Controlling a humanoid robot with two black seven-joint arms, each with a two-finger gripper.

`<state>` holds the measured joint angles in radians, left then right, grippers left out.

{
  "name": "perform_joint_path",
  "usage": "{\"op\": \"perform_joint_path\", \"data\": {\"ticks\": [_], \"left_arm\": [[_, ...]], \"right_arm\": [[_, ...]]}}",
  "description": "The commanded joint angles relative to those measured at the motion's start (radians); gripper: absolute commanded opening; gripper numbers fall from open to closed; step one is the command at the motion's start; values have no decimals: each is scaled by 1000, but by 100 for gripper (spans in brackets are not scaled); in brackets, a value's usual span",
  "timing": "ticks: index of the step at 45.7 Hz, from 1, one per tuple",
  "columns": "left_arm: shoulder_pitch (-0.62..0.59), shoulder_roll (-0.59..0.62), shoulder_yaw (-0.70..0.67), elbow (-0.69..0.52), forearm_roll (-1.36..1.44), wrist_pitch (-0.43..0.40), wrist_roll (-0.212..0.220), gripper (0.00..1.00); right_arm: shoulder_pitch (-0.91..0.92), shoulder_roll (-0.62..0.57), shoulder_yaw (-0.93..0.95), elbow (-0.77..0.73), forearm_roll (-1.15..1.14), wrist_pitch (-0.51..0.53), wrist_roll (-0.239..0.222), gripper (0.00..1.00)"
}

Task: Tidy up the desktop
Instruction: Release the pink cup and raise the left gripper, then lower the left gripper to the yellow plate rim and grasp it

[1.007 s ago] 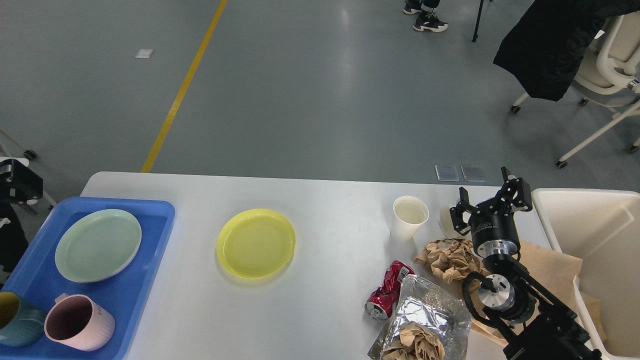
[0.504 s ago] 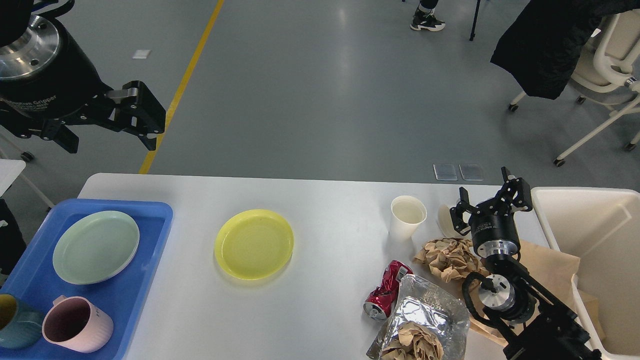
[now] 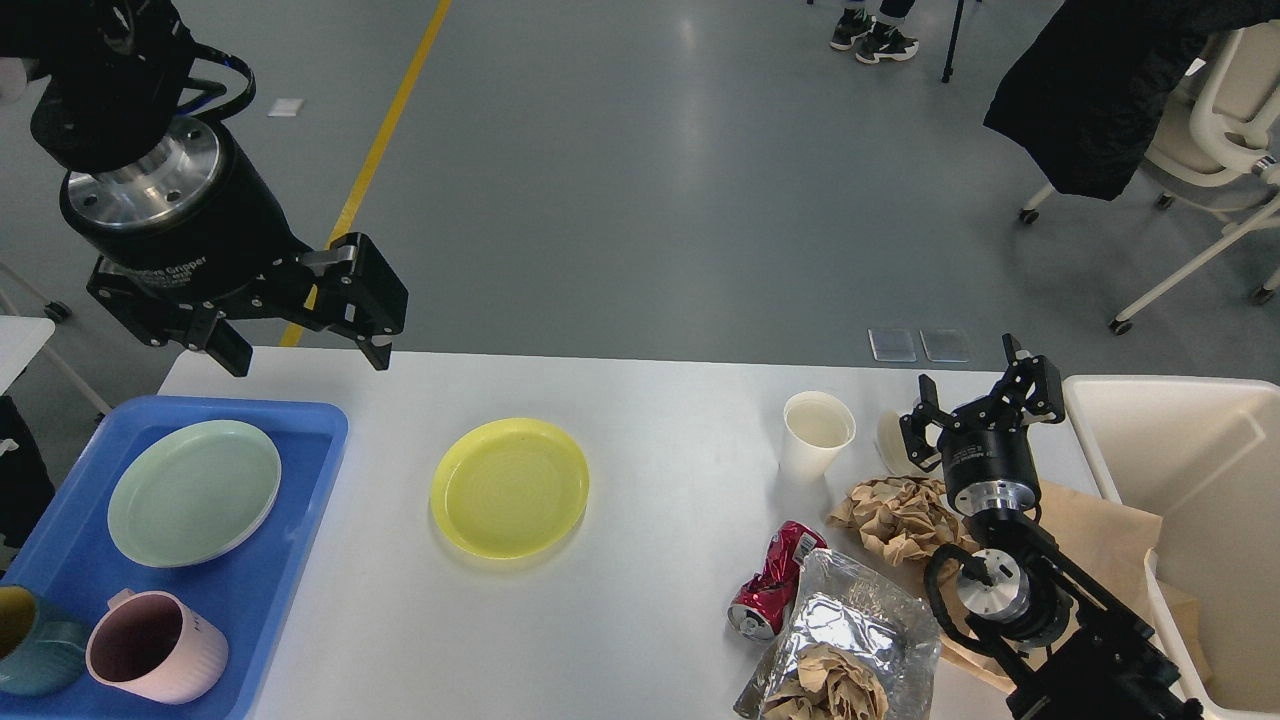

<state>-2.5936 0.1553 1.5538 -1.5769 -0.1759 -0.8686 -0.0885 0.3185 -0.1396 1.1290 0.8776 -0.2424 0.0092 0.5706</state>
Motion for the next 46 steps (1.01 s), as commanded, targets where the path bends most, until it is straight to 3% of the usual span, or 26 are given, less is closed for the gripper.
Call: {"op": "perform_joint_path", "data": {"ticks": [1,13,19,39,46], "left_arm": [[145,29,-6,18,-2,42,-50,97],[463,44,-40,100,-14,230,-83,97],[595,50,-92,152,-36,315,-74,97],[957,17,-293,184,-435,885,-68,95],[1015,10,-288,205,-432,912,-66,97]], "right_arm": [[-1,-2,0,1,0,0,0,100],[-1,0,0,1,0,0,0,100],[-1,0,0,1,-1,0,0,100],[-1,0,0,1,0,0,0,100],[-1,0,0,1,-1,0,0,100]]}}
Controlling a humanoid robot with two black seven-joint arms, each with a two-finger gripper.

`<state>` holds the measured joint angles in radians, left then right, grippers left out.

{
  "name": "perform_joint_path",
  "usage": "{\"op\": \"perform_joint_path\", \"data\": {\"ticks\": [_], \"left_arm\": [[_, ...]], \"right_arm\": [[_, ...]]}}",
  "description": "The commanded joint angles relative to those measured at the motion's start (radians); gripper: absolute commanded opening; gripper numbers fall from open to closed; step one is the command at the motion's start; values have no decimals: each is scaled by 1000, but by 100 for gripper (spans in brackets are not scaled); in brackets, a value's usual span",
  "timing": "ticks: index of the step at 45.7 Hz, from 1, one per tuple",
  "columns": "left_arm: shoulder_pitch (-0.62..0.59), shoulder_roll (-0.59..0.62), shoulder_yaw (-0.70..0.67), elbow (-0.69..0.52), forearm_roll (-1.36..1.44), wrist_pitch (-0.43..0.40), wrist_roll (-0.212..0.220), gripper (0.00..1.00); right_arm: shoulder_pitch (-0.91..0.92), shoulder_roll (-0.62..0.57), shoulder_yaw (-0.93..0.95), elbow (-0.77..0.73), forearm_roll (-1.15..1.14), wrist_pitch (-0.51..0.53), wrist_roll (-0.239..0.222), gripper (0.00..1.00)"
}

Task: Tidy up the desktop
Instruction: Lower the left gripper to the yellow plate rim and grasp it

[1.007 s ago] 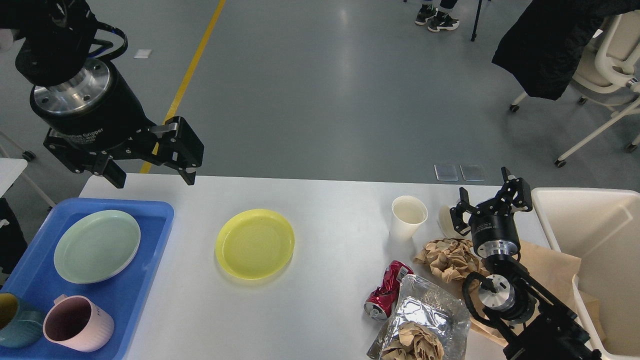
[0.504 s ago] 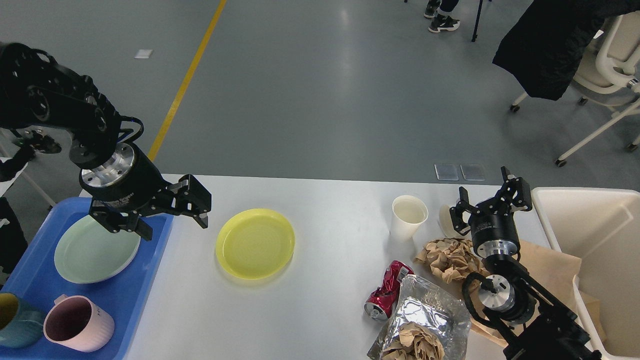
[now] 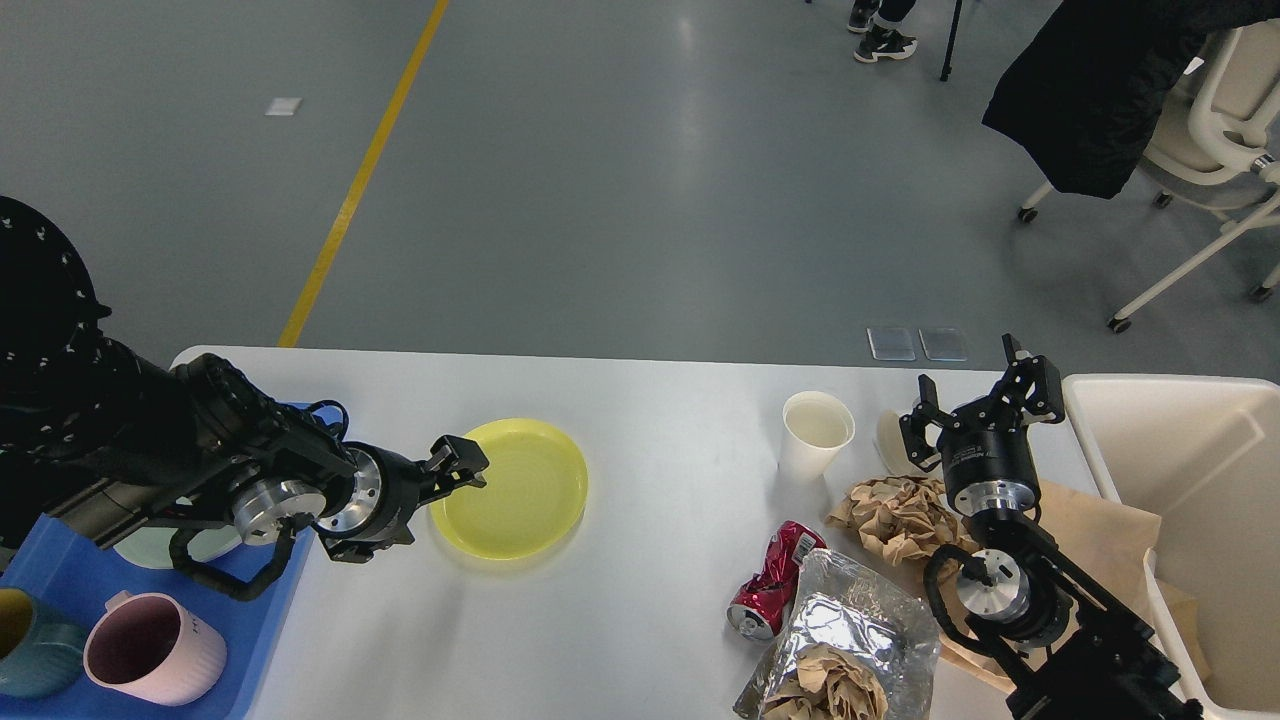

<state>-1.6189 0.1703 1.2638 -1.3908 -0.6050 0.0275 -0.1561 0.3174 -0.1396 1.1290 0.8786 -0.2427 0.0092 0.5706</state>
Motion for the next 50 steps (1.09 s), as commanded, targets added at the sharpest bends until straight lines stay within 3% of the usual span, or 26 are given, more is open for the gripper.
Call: {"op": "perform_joint_path", "data": {"ticks": [1,9,22,37,43,50], "left_arm": [[45,-5,3,27,-2,15,1,97],[66,3,-3,90,-1,-1,-2,97],[277,9,-162,259,-1,9,1,96],[341,14,-201,334,-15,43,0,93],[378,9,-227,368,-16,48,0,88],[381,11,-228,368,-15,43,-3,72]], "right_arm": [[0,0,0,0,0,0,0,100],[0,0,0,0,0,0,0,100],[0,0,2,0,0,0,0,100],[0,0,0,0,0,0,0,100],[0,0,0,0,0,0,0,100],[0,0,0,2,0,0,0,100]]}}
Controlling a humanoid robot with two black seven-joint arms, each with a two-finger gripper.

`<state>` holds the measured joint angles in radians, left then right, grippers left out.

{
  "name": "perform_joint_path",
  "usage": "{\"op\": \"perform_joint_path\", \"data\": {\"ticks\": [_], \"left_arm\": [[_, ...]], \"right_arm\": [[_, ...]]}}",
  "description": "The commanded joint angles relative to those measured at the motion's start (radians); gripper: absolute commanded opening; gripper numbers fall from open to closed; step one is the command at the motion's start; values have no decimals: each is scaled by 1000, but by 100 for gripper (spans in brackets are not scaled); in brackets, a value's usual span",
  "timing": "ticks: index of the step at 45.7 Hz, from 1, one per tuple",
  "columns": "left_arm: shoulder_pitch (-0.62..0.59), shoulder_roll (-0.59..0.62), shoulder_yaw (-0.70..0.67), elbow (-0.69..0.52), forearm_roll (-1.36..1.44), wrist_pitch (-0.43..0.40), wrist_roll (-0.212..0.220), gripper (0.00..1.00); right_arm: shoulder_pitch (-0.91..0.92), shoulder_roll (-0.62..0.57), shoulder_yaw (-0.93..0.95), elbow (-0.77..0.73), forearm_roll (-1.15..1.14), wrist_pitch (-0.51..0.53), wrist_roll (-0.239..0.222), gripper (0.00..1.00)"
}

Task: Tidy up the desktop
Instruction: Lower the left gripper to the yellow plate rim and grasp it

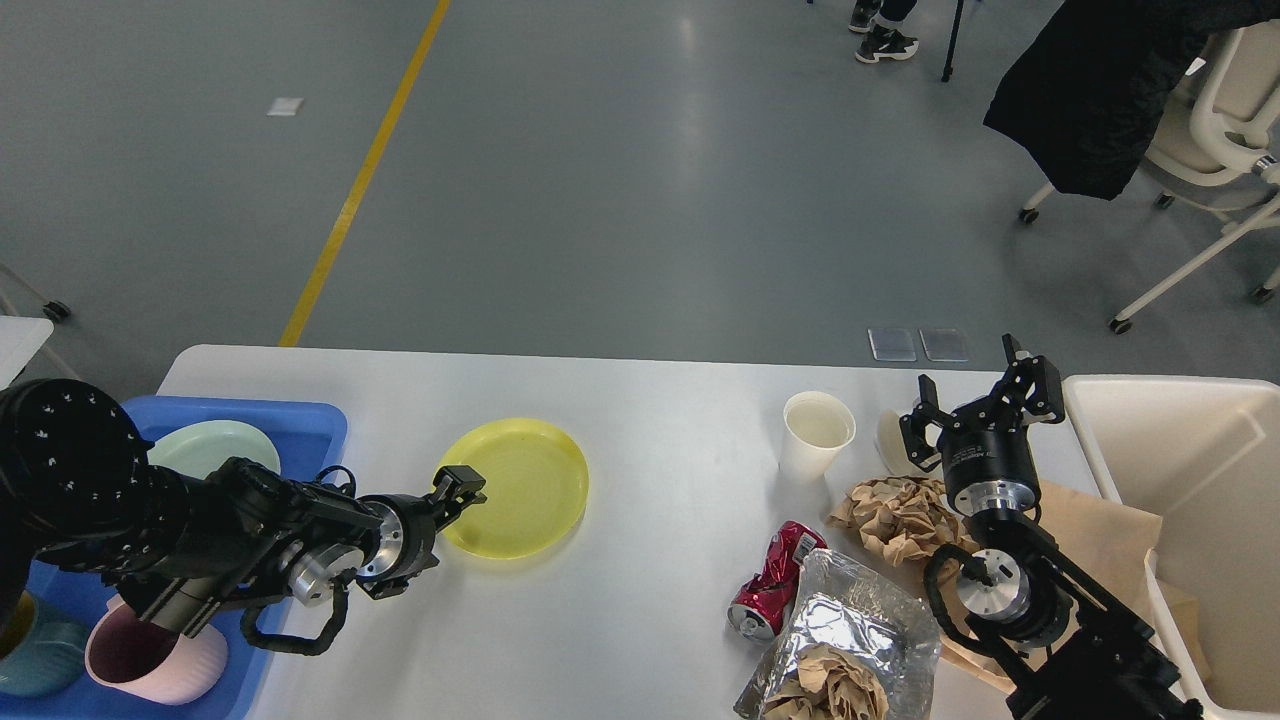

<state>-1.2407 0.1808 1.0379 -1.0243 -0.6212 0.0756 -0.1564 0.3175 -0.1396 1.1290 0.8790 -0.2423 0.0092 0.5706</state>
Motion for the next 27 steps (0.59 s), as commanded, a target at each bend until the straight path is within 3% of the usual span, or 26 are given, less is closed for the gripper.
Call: {"op": "perform_joint_path", "data": {"ticks": [1,13,27], "left_arm": [[3,0,-2,0,3,-8,-3,71],[4,2,-2,1,1,-10,-5,46],[18,2,-2,1,-15,-8,-3,40]], "right_arm": [[0,0,0,0,0,0,0,100],[0,0,2,1,0,0,0,100],[0,0,0,0,0,0,0,100]]}}
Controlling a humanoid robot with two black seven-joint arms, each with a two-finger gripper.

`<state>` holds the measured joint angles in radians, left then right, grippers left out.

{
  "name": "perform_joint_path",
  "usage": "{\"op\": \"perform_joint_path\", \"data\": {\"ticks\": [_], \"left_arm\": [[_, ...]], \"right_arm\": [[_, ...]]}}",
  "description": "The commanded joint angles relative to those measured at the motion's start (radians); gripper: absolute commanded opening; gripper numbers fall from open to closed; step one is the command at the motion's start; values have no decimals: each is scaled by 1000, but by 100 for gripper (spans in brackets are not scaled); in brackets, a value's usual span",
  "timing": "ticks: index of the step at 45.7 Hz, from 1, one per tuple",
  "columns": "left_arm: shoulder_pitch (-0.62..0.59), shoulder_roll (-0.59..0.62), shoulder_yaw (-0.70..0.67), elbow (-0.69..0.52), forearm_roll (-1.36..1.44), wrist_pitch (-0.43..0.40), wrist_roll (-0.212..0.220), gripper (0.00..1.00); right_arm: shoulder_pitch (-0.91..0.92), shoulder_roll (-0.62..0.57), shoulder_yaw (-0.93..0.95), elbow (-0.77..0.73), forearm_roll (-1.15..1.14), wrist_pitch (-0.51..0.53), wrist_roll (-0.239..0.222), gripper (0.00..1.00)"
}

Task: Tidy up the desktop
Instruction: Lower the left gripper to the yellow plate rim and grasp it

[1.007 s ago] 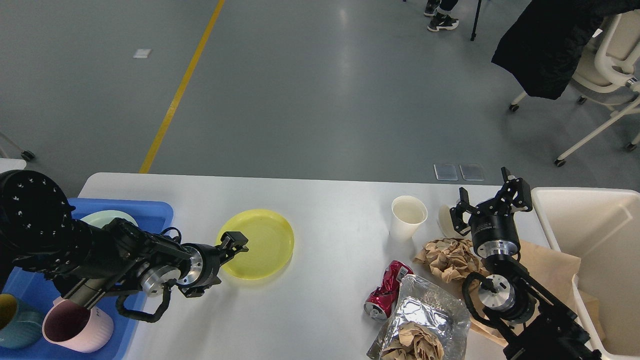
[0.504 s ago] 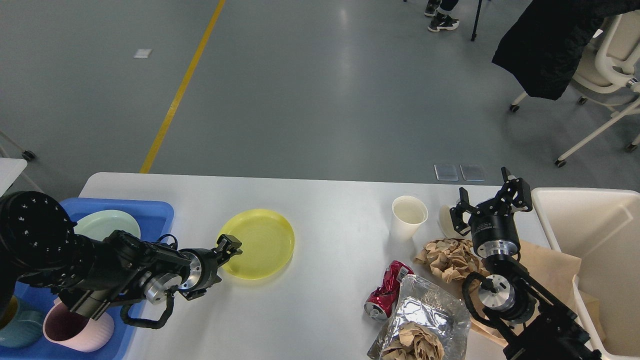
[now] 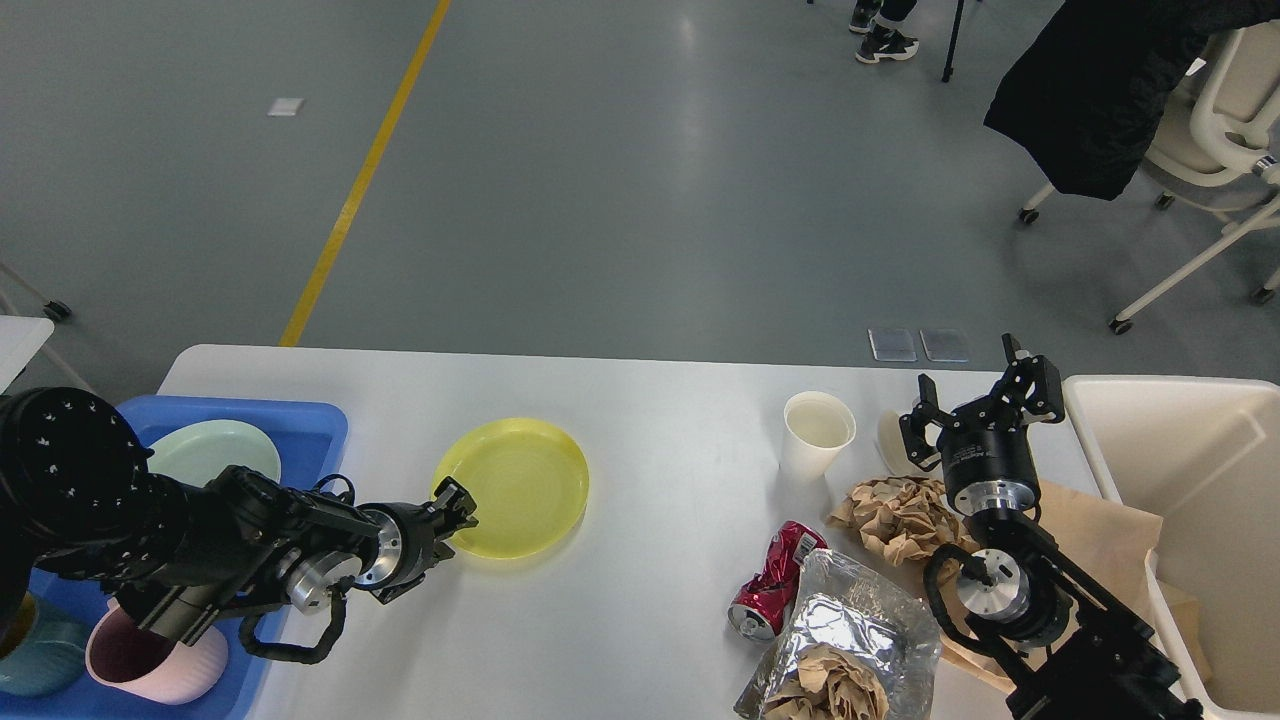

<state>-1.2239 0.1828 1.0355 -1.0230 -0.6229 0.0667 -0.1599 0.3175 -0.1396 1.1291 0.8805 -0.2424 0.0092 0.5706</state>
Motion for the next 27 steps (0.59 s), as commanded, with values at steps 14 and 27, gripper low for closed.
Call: {"op": "perform_joint_path", "data": {"ticks": [14,27], "left_arm": [[3,0,2,6,-34,-1,0,22],[15,1,0,6,-34,-2,2,11]], "right_arm": [[0,0,0,-1,0,0,0,100],[0,0,0,-1,0,0,0,100]]}}
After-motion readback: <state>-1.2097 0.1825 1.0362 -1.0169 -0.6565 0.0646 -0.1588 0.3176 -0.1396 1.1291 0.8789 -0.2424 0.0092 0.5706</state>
